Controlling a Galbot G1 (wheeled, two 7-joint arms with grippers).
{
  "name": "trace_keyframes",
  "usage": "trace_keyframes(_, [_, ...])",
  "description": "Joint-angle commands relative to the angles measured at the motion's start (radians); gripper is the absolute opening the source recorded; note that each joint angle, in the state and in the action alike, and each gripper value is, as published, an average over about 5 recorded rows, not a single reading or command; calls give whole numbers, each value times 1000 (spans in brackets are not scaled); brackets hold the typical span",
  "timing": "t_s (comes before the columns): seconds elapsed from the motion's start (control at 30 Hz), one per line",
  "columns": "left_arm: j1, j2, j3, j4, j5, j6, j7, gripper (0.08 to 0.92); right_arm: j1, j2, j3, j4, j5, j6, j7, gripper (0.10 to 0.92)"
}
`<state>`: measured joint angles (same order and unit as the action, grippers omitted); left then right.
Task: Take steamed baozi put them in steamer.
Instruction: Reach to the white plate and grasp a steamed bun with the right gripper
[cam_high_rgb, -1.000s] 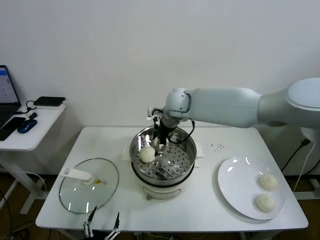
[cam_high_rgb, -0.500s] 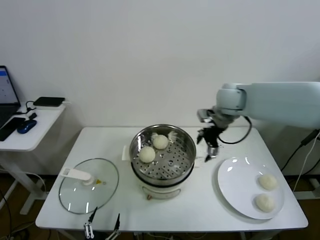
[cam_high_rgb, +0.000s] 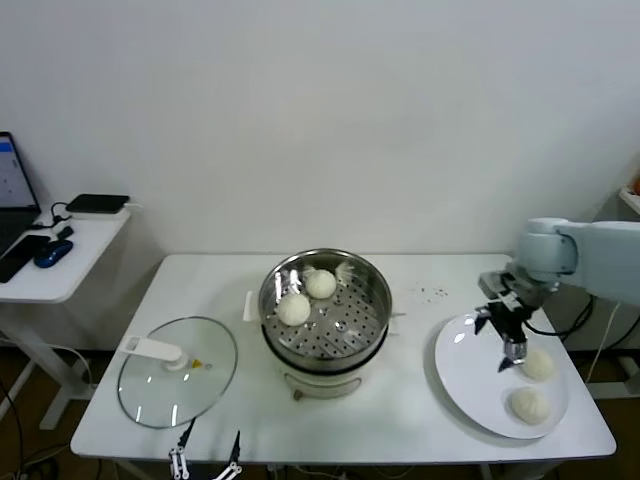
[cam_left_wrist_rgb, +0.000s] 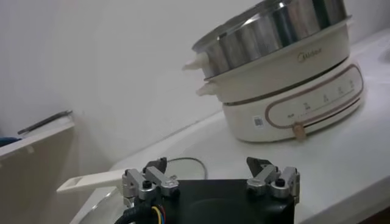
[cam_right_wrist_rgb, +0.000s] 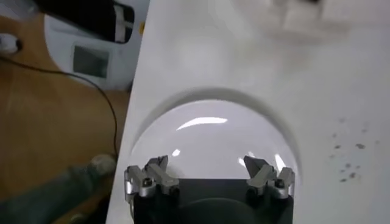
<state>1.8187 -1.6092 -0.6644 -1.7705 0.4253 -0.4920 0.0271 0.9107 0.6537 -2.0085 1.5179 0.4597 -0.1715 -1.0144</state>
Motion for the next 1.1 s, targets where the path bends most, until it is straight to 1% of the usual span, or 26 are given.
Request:
trace_keyframes(0.03, [4, -49, -1, 0, 3, 0, 0, 823, -78, -101, -25, -18, -137, 29, -16, 823])
trace_keyframes(0.47, [-1, -49, -1, 13, 12, -3, -1, 823, -258, -152, 97, -95, -190, 23, -9, 823])
trace_keyframes(0.73, [-1, -49, 1, 16, 19, -3, -1, 823, -389, -149, 204, -158, -216, 22, -4, 823])
trace_keyframes(1.1, [-6, -49, 2, 23, 25, -2, -2, 823, -471, -126, 317, -227, -232, 27, 25, 823])
